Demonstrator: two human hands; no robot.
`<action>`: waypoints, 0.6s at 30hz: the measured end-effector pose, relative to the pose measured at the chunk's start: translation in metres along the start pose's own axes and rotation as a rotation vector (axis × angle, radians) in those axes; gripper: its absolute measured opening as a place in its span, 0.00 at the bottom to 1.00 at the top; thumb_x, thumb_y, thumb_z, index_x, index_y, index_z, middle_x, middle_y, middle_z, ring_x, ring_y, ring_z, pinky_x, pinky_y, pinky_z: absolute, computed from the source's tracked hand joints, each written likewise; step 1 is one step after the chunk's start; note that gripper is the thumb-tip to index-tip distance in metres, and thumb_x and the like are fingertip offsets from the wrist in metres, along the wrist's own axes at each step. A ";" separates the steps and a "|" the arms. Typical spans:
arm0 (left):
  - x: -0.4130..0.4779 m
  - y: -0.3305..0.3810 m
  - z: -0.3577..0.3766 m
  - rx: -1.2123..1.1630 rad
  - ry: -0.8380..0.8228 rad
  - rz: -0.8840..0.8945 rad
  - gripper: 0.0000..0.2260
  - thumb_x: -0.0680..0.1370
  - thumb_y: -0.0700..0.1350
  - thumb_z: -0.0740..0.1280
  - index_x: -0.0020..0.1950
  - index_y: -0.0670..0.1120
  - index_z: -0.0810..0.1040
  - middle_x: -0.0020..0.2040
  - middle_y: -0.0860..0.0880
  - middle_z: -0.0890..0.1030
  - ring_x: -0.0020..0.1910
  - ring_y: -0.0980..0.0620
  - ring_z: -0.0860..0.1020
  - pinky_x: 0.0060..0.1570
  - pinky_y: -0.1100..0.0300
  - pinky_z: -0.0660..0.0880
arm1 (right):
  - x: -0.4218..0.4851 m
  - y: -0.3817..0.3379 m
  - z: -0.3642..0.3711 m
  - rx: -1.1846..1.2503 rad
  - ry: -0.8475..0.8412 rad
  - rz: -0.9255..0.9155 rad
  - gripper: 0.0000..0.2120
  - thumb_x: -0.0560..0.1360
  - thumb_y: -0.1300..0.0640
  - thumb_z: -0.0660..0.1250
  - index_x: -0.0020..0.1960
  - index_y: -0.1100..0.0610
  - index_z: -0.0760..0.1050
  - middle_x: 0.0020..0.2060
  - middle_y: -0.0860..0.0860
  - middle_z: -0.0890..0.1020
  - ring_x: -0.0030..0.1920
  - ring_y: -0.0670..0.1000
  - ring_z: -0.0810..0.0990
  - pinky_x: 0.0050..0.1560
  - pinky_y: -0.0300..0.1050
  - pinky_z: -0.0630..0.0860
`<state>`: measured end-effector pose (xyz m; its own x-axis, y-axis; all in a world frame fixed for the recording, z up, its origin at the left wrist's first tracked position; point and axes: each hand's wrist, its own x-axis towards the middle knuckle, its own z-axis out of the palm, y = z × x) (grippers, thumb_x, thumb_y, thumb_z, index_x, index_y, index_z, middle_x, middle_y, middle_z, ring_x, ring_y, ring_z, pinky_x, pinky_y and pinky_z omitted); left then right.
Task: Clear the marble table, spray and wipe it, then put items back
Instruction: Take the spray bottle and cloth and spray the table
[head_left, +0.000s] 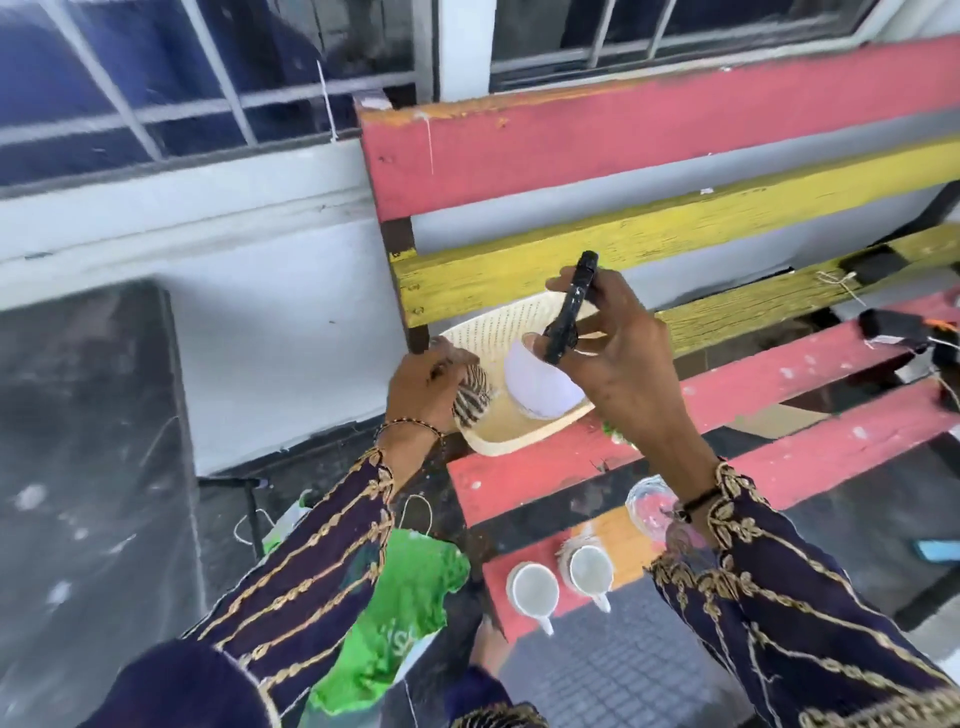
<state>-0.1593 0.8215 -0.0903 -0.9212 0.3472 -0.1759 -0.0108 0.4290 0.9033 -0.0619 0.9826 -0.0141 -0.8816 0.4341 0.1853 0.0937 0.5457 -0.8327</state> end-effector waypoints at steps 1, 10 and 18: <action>-0.020 0.005 -0.024 -0.028 0.004 0.014 0.09 0.76 0.40 0.65 0.45 0.52 0.83 0.46 0.50 0.83 0.45 0.53 0.79 0.42 0.65 0.72 | -0.010 -0.023 0.004 0.006 -0.011 -0.007 0.26 0.70 0.54 0.80 0.64 0.50 0.74 0.57 0.39 0.83 0.44 0.41 0.84 0.49 0.39 0.82; -0.192 0.020 -0.212 -0.274 0.042 -0.035 0.05 0.74 0.46 0.71 0.46 0.47 0.85 0.42 0.46 0.81 0.43 0.53 0.77 0.45 0.64 0.72 | -0.121 -0.191 0.084 0.236 -0.227 -0.063 0.28 0.67 0.61 0.81 0.64 0.53 0.75 0.57 0.45 0.85 0.45 0.53 0.82 0.53 0.61 0.79; -0.339 0.000 -0.365 -0.019 -0.046 0.039 0.16 0.71 0.47 0.74 0.58 0.48 0.80 0.46 0.53 0.71 0.43 0.67 0.72 0.45 0.82 0.66 | -0.202 -0.321 0.172 0.488 -0.515 -0.135 0.25 0.69 0.63 0.79 0.64 0.55 0.78 0.58 0.49 0.85 0.56 0.50 0.82 0.65 0.62 0.76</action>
<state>0.0107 0.3994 0.1117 -0.9021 0.4018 -0.1575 0.0174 0.3986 0.9170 0.0065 0.5967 0.1263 -0.9883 -0.0731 0.1340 -0.1430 0.1362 -0.9803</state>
